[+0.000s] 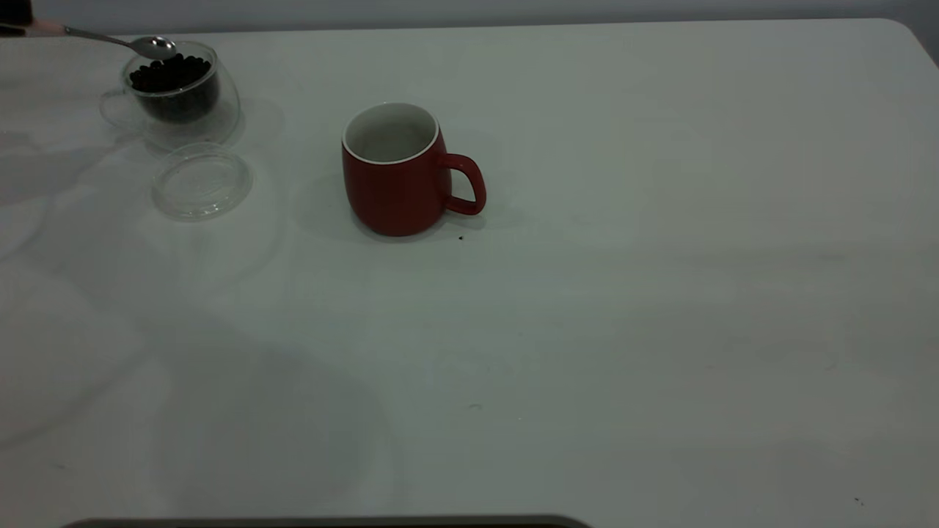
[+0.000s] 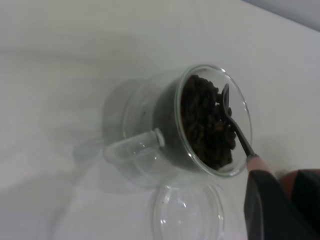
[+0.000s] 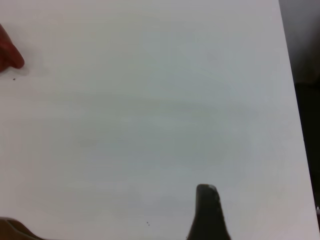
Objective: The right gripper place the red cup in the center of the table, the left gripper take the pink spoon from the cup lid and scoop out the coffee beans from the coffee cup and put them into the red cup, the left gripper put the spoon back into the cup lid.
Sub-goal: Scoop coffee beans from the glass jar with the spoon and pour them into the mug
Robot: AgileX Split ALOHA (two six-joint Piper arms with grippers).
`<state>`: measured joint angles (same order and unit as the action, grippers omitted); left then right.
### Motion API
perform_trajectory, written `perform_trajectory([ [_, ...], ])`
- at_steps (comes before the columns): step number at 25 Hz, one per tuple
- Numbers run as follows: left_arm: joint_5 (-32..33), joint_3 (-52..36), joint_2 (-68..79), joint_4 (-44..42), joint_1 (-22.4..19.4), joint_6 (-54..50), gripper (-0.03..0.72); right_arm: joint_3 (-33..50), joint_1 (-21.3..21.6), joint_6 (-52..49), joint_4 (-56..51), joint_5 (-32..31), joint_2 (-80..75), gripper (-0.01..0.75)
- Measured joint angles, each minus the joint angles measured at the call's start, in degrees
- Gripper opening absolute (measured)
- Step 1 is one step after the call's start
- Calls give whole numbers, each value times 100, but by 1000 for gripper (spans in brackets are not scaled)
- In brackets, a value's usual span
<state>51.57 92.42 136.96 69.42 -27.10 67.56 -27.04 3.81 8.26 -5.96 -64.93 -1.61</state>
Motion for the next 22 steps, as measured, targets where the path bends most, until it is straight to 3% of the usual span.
perform_trajectory([
  [9,-54,0,376,196,-2,268,124,0,0,0,0,0,0,591],
  [22,539,5,711,621,-167,-60,124,0,0,0,-2,0,0,591],
])
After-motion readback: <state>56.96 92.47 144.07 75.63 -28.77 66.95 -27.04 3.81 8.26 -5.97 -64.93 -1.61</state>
